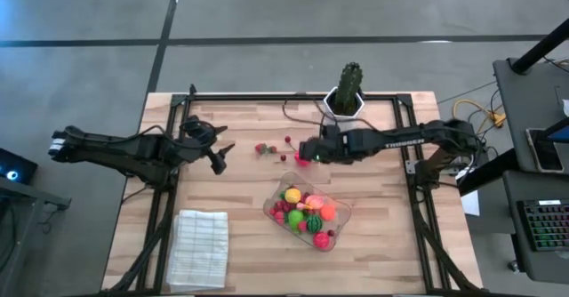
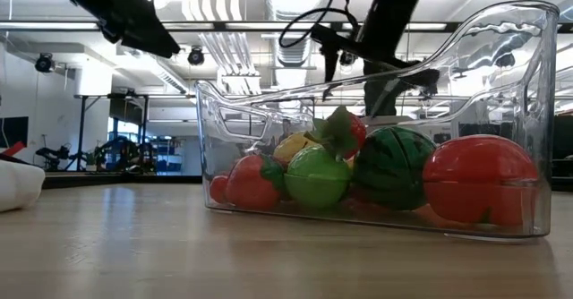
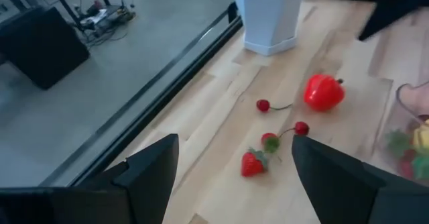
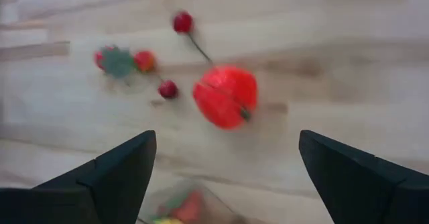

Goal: Pick and placing Produce into tupperware
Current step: Put the red apple into the transparent bin

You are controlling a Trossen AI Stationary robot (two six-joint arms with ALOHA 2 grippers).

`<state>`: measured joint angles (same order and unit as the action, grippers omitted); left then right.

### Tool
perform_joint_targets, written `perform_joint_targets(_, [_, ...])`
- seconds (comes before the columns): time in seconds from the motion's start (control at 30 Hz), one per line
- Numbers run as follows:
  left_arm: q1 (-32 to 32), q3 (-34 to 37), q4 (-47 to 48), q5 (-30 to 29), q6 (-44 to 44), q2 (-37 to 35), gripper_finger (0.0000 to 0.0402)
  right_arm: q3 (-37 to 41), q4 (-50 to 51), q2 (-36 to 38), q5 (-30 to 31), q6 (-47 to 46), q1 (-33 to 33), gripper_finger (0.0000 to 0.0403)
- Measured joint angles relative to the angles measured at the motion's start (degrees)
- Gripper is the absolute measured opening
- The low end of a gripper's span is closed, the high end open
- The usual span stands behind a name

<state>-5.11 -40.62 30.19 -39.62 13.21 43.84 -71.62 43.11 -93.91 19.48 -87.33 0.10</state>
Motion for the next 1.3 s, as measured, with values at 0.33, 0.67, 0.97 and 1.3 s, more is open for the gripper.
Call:
perform_joint_targets(0.33, [1.16,0.02,-2.13,0.08,-0.22,2.67,0.0276,7.25,-3.95,0.0,5.99,-5.81,2.2,0.0359])
perform_joint_targets(0.67, [1.63,0.0,-6.66,0.1,-4.82,6.97,0.0276,15.45,-19.79,-0.53,5.51,-5.46,1.14,0.0359])
perform_joint_targets(0.97, [1.75,0.0,-8.34,0.39,-4.7,8.48,0.0276,9.84,-19.47,-5.16,-1.63,-1.06,-2.87,0.0359])
perform_joint_targets(1.3, [1.74,0.0,-8.58,0.39,-4.55,7.92,0.0276,-3.59,-4.31,-15.86,-6.29,3.72,-5.85,0.0353])
